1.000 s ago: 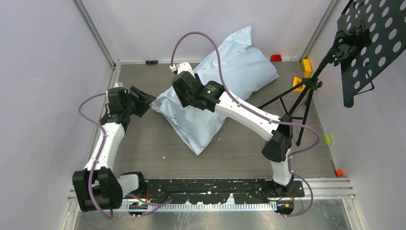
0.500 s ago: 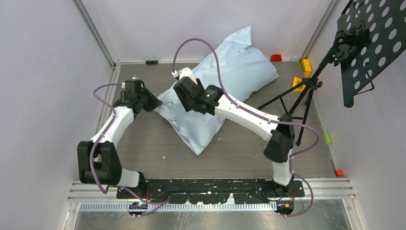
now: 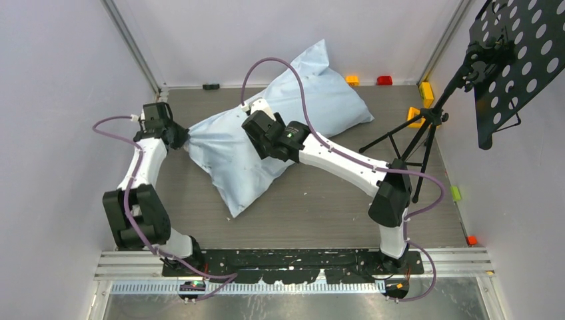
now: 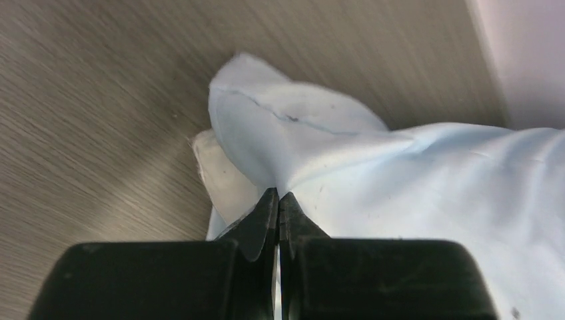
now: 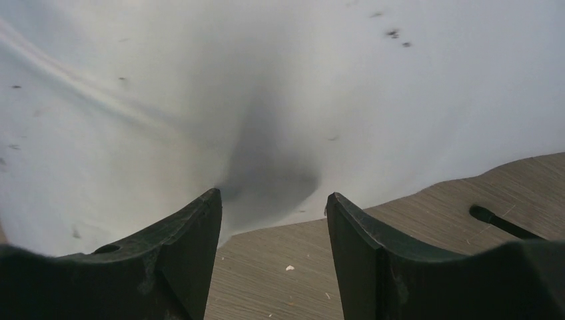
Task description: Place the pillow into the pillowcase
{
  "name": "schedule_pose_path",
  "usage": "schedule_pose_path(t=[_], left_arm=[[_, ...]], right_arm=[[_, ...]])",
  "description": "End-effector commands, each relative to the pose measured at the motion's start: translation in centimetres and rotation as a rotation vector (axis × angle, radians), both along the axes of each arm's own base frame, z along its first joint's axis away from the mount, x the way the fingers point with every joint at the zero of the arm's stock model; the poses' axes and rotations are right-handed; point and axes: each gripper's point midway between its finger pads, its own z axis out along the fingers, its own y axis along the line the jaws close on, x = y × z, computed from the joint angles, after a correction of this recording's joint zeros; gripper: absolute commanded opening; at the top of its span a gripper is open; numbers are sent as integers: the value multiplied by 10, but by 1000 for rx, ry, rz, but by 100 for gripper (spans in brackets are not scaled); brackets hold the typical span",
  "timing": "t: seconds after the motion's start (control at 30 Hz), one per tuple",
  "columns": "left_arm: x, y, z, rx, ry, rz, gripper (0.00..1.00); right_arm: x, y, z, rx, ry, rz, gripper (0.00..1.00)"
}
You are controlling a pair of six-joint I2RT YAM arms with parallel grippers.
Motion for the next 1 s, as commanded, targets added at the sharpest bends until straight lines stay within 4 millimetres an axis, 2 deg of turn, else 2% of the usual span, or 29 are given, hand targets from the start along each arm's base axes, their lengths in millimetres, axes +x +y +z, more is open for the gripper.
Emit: schedule_pose_path(t=[0.0, 0.17, 0.3, 0.37, 0.43, 0.57, 0.6, 0.63, 0.7, 0.73, 0.87, 0.93, 0.97], left_arm=[[2, -5, -45, -59, 102, -29, 0], [1, -5, -91, -85, 210, -16, 0], [0, -12, -122, -141, 272, -6, 0], [0, -23, -136, -144, 309, -30, 0], [-2, -39, -146, -140, 335, -63, 0], [-8, -74, -167, -127, 383, -125, 0], [-10, -87, -172, -128, 395, -148, 0], [-12, -96, -177, -128, 404, -166, 0], [-16, -113, -183, -123, 414, -202, 0], [-18, -119, -184, -118, 410, -213, 0], [-27, -138, -190, -123, 416, -249, 0], [-32, -141, -192, -129, 422, -256, 0], [-33, -141, -191, -131, 421, -255, 0]], right_arm=[[2, 0, 46, 94, -77, -4, 64], [-1, 4, 49, 122, -60, 0, 65], [1, 9, 30, 106, -34, -1, 67], [6, 15, 14, 116, 0, 7, 68], [20, 18, 2, 148, 29, -13, 68], [51, 23, 6, 203, 45, -47, 66], [55, 27, 14, 223, 47, -43, 59], [58, 32, 23, 236, 48, -37, 46], [60, 44, 47, 262, 31, -20, 8], [56, 51, 62, 276, 13, -6, 1], [34, 68, 129, 362, -96, 51, 0], [28, 65, 143, 382, -121, 52, 0], [26, 60, 138, 363, -115, 43, 0]])
